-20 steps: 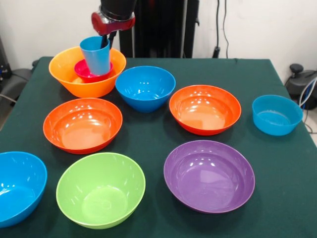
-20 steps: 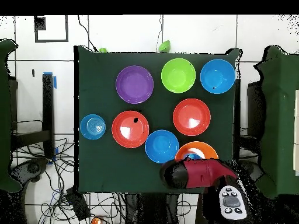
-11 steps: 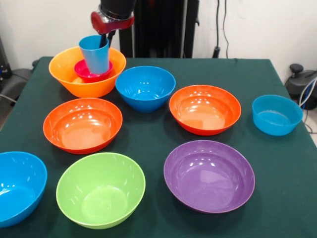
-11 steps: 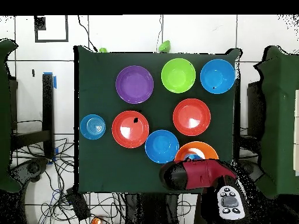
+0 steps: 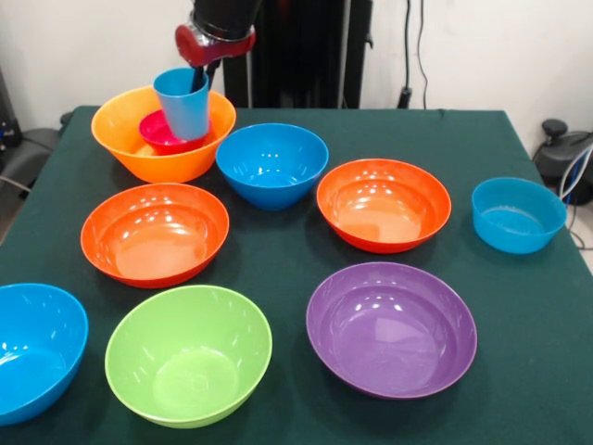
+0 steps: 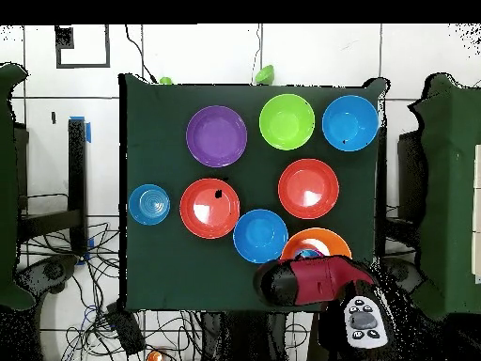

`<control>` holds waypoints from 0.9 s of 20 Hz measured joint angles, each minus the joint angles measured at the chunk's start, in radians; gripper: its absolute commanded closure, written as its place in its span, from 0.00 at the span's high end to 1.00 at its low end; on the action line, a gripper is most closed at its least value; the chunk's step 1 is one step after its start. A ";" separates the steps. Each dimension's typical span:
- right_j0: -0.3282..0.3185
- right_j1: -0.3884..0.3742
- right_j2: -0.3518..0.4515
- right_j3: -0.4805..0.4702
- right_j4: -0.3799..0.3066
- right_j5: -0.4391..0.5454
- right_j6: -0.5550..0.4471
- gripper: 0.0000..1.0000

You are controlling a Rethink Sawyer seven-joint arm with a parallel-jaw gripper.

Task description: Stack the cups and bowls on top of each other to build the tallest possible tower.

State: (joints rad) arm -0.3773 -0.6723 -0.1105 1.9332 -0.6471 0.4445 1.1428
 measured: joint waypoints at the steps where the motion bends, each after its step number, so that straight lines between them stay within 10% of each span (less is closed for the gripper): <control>1: 0.000 0.003 0.000 0.000 -0.002 0.000 0.000 0.00; 18: 0.000 0.033 -0.012 0.000 -0.075 -0.003 0.000 0.00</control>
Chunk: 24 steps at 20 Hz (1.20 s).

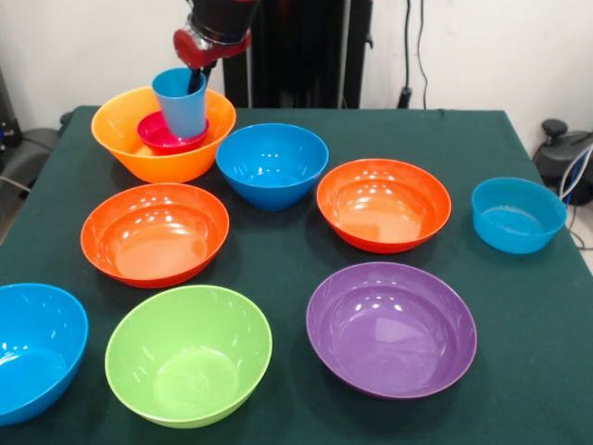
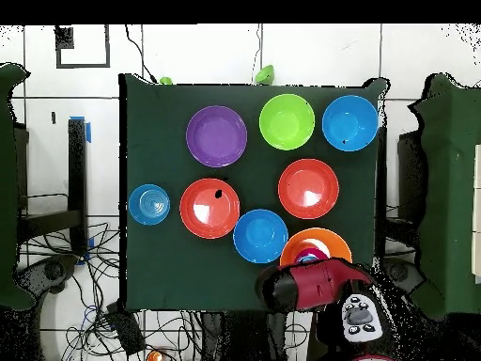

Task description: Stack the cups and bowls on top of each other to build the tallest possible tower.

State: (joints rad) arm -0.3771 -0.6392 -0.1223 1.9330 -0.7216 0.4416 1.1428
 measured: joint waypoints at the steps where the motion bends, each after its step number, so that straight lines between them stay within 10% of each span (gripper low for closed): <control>1: 0.000 0.000 -0.001 0.000 -0.002 0.000 0.000 0.00; 17: -0.044 0.021 0.009 0.000 -0.060 -0.052 0.000 0.00; 18: -0.059 0.022 0.016 -0.001 -0.072 -0.068 0.000 1.00; 24: -0.063 0.021 0.025 -0.001 -0.090 -0.077 0.000 1.00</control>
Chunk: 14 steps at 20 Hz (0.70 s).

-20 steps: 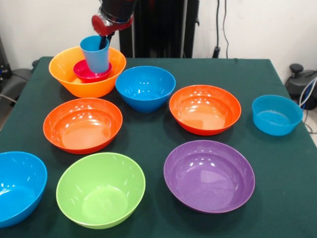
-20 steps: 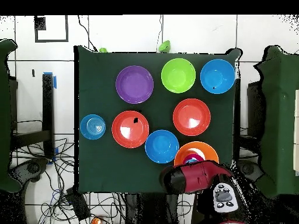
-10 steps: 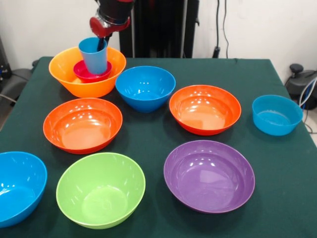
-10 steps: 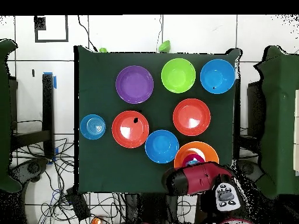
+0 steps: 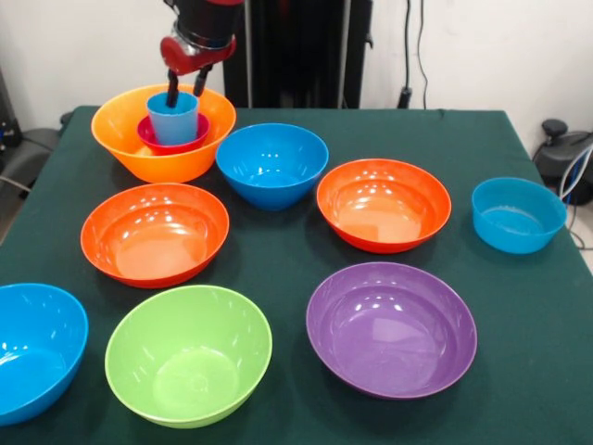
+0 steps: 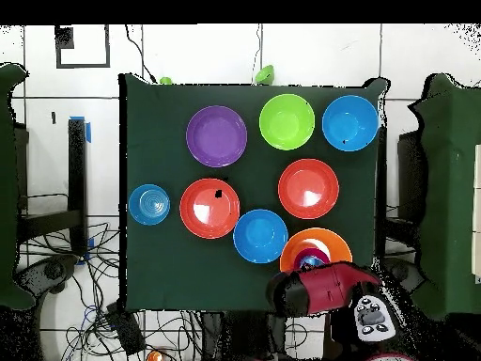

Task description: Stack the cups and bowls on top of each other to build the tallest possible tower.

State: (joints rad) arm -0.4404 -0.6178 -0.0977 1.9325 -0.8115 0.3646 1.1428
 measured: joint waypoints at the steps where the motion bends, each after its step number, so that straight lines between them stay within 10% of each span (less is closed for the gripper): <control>1: -0.002 0.000 0.004 0.000 -0.002 0.000 0.000 1.00; 14: -0.077 -0.014 0.097 0.000 -0.006 -0.059 0.000 1.00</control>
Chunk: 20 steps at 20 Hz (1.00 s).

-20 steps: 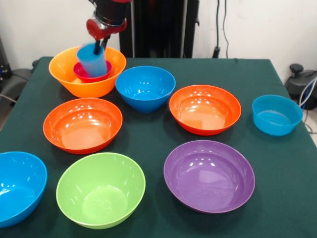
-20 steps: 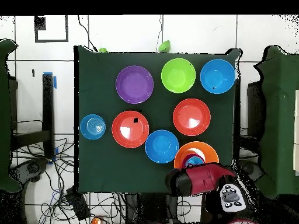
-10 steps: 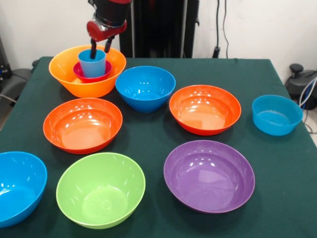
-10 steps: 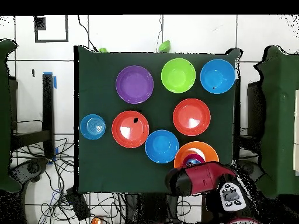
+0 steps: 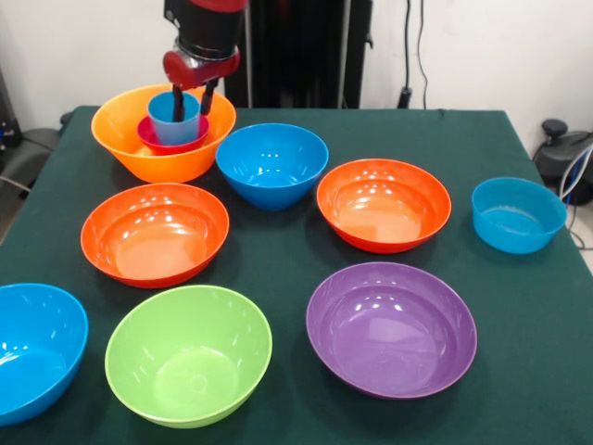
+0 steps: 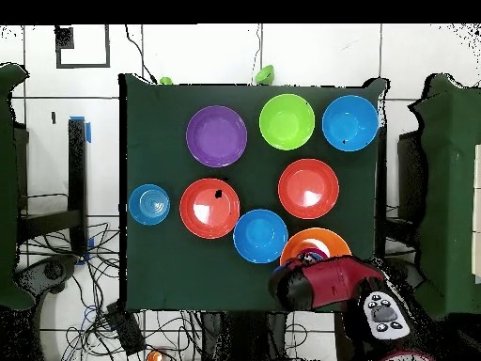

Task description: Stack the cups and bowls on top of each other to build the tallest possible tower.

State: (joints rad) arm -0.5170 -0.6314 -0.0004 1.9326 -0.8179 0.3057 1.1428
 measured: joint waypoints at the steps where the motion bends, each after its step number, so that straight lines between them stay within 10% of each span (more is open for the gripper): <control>1: -0.003 -0.003 0.006 0.000 0.000 -0.006 0.000 1.00; 20: -0.041 -0.282 0.124 0.068 0.056 0.121 0.000 1.00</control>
State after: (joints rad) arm -0.5583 -0.9130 0.1235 2.0007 -0.7621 0.4271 1.1428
